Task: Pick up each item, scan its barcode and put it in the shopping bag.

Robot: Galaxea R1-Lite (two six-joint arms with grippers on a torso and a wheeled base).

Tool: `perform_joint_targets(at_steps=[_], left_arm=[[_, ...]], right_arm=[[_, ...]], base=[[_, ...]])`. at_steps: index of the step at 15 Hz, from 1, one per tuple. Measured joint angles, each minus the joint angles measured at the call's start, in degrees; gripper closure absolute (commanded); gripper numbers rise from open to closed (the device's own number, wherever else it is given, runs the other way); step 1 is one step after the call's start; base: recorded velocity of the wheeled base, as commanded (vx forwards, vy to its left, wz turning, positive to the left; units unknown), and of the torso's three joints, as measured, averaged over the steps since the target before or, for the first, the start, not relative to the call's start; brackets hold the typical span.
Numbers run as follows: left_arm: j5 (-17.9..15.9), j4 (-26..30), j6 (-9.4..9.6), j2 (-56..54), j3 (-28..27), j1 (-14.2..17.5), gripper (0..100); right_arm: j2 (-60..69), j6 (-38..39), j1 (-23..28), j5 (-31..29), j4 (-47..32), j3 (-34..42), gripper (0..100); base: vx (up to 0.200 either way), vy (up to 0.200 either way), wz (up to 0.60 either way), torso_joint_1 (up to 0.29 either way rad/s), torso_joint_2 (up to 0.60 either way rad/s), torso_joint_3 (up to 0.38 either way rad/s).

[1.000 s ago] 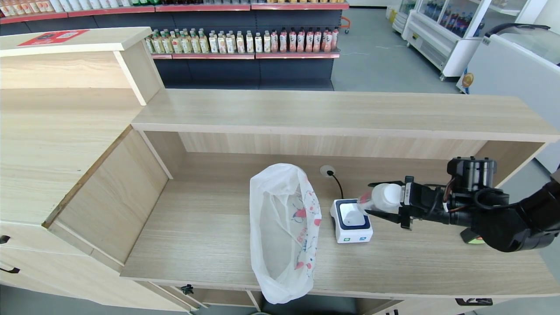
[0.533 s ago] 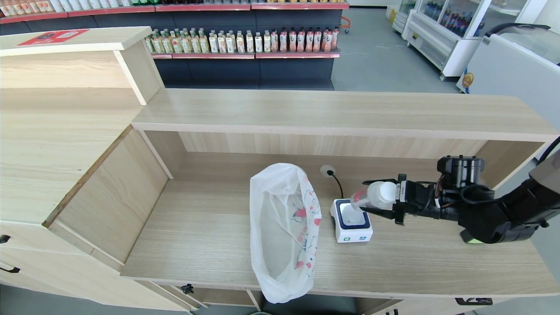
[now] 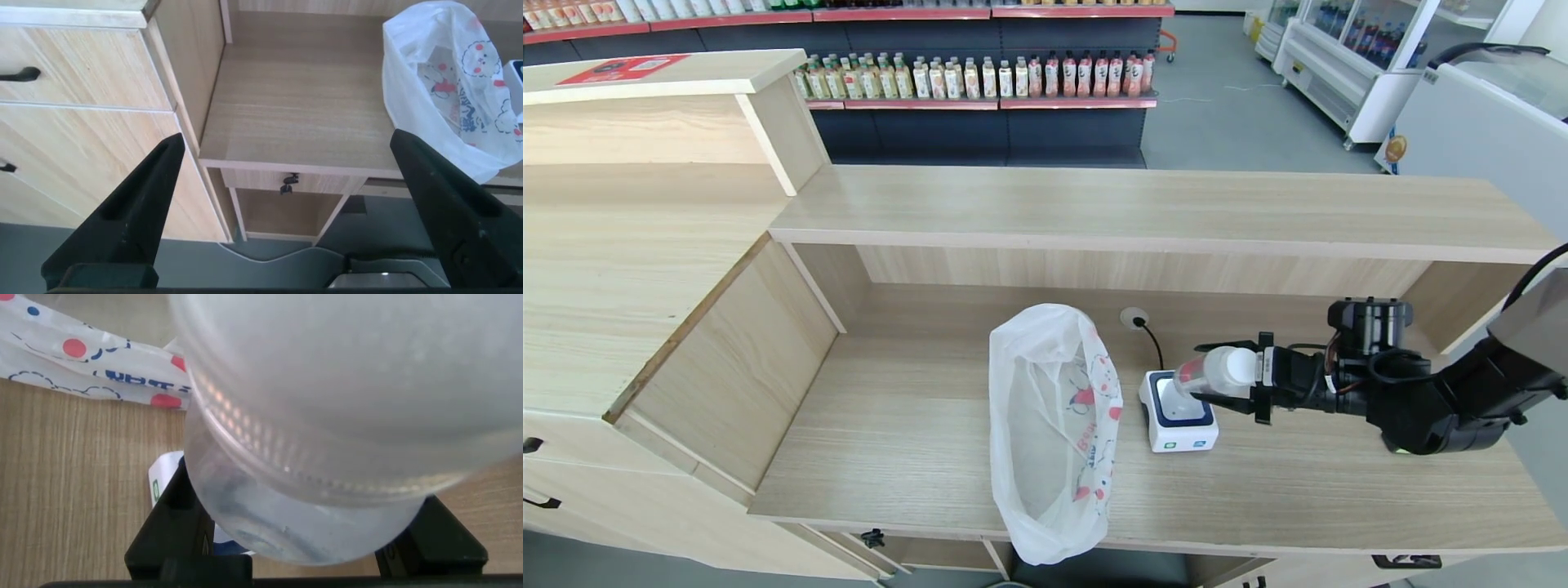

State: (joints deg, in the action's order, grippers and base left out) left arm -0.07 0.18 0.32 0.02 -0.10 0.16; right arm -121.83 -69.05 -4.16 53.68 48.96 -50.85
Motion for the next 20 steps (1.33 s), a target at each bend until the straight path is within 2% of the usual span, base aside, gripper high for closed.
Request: perform_joint_targets(at_steps=[20], left_arm=[[0.00,0.00,0.01,0.00,0.00,0.00,0]], right_arm=[[-3.30,-2.45,-0.16,-0.17,-0.29,-5.88,100]], base=[[0.000,0.000,0.00,0.000,0.00,0.000]])
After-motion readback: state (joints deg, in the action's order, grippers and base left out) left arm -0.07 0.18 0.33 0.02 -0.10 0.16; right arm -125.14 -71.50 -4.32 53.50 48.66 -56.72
